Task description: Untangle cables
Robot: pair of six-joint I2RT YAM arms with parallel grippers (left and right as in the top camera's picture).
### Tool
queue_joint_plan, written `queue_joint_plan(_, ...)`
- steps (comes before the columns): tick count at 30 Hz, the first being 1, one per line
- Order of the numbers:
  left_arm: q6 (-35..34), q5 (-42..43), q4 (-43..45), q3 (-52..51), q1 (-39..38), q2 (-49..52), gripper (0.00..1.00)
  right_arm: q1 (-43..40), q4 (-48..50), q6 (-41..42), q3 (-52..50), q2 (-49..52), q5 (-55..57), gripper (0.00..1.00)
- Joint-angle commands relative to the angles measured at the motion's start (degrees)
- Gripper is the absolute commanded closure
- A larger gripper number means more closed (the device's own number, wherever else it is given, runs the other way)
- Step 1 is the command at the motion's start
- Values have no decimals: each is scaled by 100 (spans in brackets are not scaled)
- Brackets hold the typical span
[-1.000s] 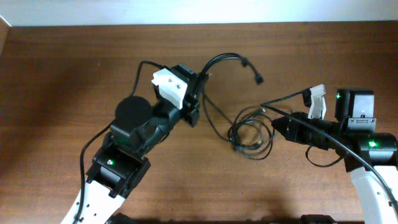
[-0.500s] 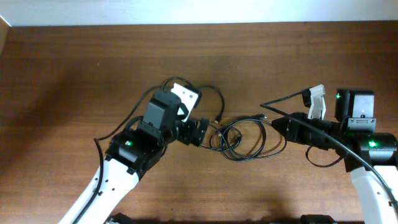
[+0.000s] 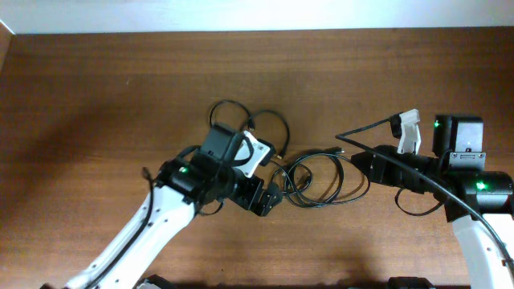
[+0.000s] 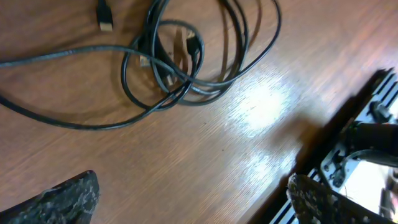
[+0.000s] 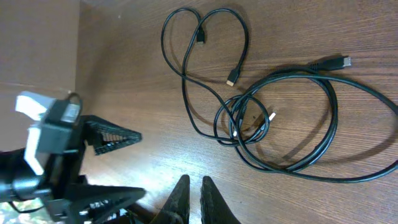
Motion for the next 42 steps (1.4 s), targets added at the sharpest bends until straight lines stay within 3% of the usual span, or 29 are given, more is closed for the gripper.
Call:
queue_joint_plan(1,1412,98,-11,20,-457,686,1,24,24,-39,55,4,284,93)
queue_joint_plan(5,3202,-680,247,20,-907,1596,0,-415,22,9,55,4,503,92)
queue_joint_plan(9,3687,-1561,1099,20,-1220,1912,0,-776,-79,-7,55,4,498,86)
queue_joint_plan(12,4306,-1668,1314,20,-1392,2081,1,-774,-66,-151,55,4,511,86)
queue_joint_plan(23,4389,-1637,1617,20,-1408,2264,1,-774,-83,-149,55,4,509,86)
queue_joint_plan(29,4387,-1683,2046,20,-1405,2830,12,-774,-66,-149,55,4,509,86)
queue_joint_plan(32,4387,-1683,2146,20,-1405,2830,31,-774,-68,-149,55,4,509,86)
queue_joint_plan(33,4387,-1683,2164,20,-1405,2830,44,-774,-74,-149,55,4,509,86)
queue_joint_plan(35,4387,-1685,2170,22,-1405,2830,92,-774,-85,-149,55,4,511,86)
queue_joint_plan(36,4385,-1685,2166,22,-1405,2828,100,-774,-85,-149,55,4,511,86)
queue_joint_plan(42,4312,-1683,2146,46,-1405,1993,100,-774,-109,-146,55,4,509,86)
